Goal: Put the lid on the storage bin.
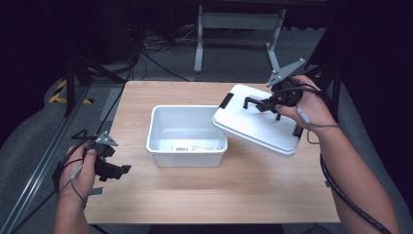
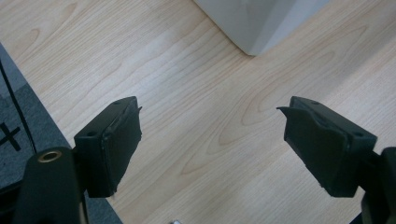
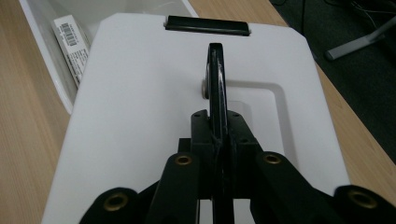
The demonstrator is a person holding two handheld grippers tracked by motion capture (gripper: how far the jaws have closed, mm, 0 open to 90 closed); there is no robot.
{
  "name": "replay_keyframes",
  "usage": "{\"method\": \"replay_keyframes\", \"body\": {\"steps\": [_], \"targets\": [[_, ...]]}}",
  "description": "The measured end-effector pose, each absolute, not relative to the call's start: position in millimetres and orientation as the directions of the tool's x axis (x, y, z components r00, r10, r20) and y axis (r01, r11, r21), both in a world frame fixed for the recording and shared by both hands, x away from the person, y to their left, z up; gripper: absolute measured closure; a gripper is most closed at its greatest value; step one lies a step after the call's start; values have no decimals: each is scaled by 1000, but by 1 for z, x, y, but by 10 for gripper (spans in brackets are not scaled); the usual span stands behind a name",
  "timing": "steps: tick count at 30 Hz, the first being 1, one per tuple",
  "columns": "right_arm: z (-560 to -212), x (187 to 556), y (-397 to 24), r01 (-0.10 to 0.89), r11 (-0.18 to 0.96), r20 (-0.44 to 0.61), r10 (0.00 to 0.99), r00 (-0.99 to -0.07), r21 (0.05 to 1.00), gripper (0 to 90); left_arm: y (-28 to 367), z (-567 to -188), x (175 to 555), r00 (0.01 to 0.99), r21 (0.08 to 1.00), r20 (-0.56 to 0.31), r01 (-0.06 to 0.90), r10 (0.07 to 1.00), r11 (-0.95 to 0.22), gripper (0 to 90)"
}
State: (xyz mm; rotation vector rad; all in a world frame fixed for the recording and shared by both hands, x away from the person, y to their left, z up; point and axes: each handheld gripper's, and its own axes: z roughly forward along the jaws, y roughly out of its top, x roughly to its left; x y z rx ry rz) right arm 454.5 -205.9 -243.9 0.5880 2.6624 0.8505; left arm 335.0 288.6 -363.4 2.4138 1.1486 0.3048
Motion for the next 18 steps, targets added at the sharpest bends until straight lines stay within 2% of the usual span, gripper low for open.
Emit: {"method": "replay_keyframes", "body": {"steps": [18], "targets": [[-246, 470, -126, 145, 779, -161, 301, -940, 609, 843, 302, -367, 317, 612, 461, 17, 697, 791, -549, 189]]}}
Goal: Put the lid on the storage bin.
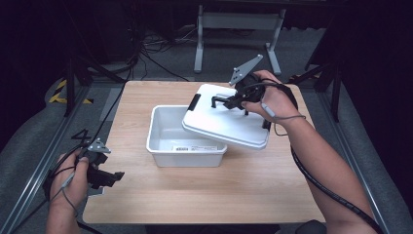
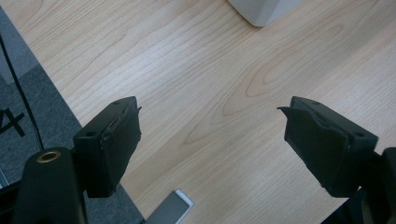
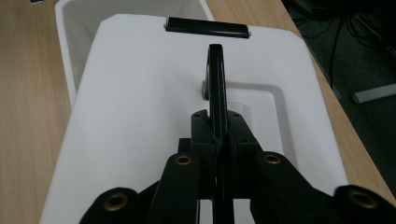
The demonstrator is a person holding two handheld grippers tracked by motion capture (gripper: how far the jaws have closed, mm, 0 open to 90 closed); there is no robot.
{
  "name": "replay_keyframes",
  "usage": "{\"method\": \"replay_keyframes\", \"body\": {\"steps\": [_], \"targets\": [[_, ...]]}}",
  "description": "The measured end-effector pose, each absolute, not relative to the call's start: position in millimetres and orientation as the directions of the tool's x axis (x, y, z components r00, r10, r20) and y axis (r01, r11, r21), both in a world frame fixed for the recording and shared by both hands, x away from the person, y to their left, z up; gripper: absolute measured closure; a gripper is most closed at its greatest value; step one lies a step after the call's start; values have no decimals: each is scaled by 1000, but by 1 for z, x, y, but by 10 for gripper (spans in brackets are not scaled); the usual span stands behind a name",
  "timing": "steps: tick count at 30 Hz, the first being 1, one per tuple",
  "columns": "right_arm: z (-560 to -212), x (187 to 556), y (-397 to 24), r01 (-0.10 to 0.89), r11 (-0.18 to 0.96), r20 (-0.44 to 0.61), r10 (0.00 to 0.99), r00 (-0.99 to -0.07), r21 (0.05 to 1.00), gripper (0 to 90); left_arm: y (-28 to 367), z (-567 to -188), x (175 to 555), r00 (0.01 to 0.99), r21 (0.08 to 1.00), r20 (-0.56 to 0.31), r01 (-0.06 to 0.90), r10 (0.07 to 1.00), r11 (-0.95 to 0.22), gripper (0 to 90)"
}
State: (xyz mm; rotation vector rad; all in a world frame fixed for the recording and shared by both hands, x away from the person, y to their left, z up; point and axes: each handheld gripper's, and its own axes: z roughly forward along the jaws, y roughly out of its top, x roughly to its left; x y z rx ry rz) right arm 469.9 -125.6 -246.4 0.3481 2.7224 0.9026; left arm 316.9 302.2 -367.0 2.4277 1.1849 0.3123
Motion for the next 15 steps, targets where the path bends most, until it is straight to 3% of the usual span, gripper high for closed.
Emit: {"method": "replay_keyframes", "body": {"steps": [15], "targets": [[-254, 474, -73, 53, 789, -163, 192, -968, 612, 843, 306, -368, 311, 598, 460, 17, 707, 802, -537, 192]]}}
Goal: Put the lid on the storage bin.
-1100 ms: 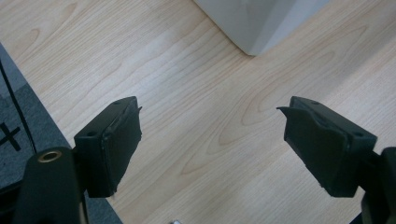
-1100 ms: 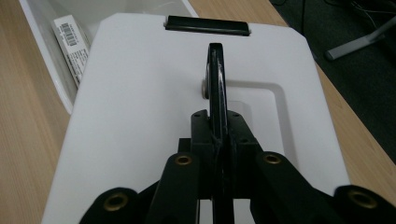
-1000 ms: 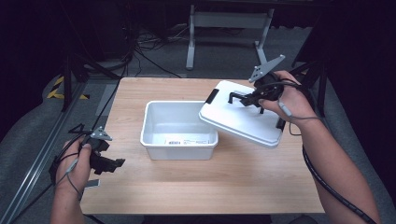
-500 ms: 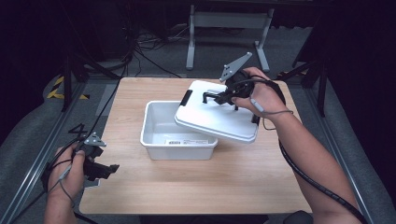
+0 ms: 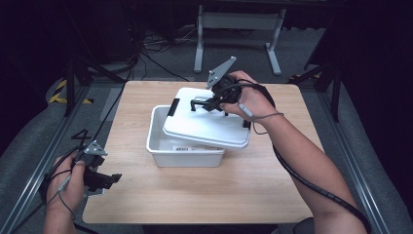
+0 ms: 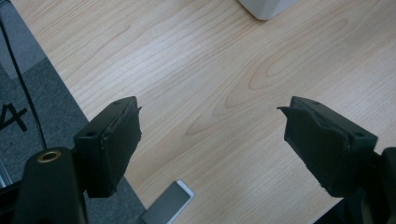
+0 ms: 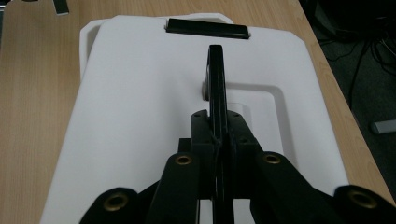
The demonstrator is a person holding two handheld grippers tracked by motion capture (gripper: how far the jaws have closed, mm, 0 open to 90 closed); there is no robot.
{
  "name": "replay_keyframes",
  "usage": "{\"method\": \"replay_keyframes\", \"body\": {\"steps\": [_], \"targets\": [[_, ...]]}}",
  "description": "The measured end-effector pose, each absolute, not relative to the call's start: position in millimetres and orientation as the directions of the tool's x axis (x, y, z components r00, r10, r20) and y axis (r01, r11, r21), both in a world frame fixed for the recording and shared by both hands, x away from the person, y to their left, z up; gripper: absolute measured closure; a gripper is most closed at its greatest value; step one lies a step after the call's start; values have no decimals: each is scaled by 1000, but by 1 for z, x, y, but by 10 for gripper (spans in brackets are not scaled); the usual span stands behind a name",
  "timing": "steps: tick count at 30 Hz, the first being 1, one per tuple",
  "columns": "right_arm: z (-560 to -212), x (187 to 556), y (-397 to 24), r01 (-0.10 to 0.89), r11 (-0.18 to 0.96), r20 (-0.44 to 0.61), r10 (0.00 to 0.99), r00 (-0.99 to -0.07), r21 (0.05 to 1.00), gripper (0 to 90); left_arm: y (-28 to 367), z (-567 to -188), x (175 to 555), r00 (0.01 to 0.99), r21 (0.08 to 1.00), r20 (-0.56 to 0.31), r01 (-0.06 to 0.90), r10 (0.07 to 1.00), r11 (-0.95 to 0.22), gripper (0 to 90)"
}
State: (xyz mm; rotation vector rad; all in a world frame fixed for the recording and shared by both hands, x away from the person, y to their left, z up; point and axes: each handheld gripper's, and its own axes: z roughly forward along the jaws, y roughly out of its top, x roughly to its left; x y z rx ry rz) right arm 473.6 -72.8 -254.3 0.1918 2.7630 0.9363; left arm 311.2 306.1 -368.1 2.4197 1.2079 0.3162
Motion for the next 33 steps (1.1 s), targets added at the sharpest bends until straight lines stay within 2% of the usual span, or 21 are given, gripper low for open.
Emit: {"method": "replay_keyframes", "body": {"steps": [22, 33], "targets": [[-279, 475, -18, -45, 779, -138, 53, -989, 625, 842, 310, -366, 309, 580, 469, 11, 716, 814, -517, 192], [-291, 477, -12, -61, 823, -170, 44, -984, 565, 829, 309, -366, 311, 580, 465, 4, 720, 814, -515, 192]]}}
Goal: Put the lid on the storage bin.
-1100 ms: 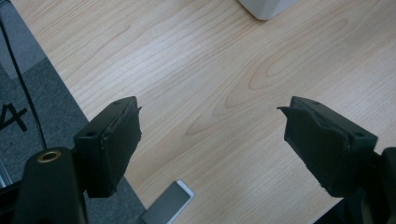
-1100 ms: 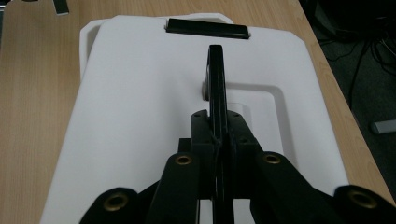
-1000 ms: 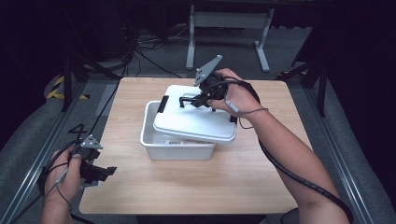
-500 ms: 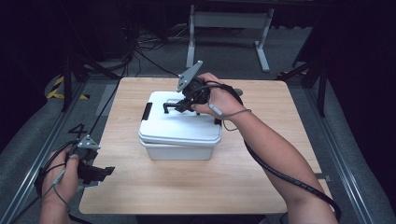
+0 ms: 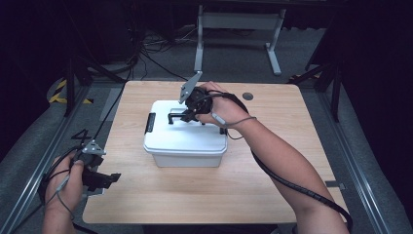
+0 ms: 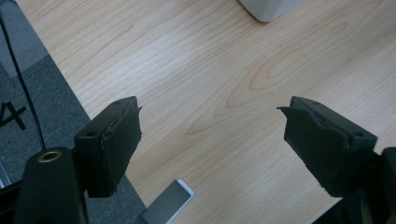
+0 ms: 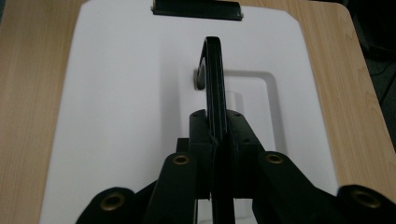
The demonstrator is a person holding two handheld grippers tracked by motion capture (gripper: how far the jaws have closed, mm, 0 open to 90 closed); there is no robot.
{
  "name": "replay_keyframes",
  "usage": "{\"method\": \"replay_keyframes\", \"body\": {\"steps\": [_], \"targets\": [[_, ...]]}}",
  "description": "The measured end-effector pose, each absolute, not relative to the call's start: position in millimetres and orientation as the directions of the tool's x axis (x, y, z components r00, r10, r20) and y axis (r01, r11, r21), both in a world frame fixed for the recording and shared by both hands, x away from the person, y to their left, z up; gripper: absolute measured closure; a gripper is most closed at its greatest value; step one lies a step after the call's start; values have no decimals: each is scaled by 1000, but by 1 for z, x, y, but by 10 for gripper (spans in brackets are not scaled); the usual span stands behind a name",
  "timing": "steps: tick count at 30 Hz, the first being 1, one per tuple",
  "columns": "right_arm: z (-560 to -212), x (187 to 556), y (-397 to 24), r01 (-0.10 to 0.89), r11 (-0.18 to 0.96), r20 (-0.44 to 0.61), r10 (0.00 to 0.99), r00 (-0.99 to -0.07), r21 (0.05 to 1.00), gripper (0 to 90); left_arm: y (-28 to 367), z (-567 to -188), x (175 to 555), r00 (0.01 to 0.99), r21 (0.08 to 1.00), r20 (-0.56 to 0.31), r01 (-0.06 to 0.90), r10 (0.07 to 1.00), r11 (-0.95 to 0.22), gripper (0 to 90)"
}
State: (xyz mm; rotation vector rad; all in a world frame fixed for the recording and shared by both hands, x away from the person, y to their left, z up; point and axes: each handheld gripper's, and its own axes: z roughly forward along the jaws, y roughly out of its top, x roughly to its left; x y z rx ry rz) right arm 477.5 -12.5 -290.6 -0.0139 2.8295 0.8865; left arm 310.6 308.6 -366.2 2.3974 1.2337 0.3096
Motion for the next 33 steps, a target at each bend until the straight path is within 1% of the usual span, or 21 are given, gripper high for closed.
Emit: {"method": "replay_keyframes", "body": {"steps": [7, 11, 23, 29, 33], "targets": [[-290, 487, -18, -64, 842, -173, 36, -984, 536, 830, 307, -367, 312, 584, 466, 5, 717, 812, -519, 192], [-292, 486, -18, -80, 832, -161, 11, -987, 549, 839, 307, -367, 313, 589, 468, 6, 713, 808, -522, 192], [-293, 483, -14, -111, 844, -175, -21, -984, 525, 841, 305, -367, 315, 596, 464, 7, 709, 803, -530, 192], [-290, 482, -9, -135, 863, -211, -34, -977, 487, 835, 304, -367, 316, 597, 464, 7, 708, 802, -532, 192], [-288, 481, -6, -147, 866, -220, -44, -974, 477, 833, 305, -367, 315, 588, 463, 1, 716, 809, -522, 192]]}}
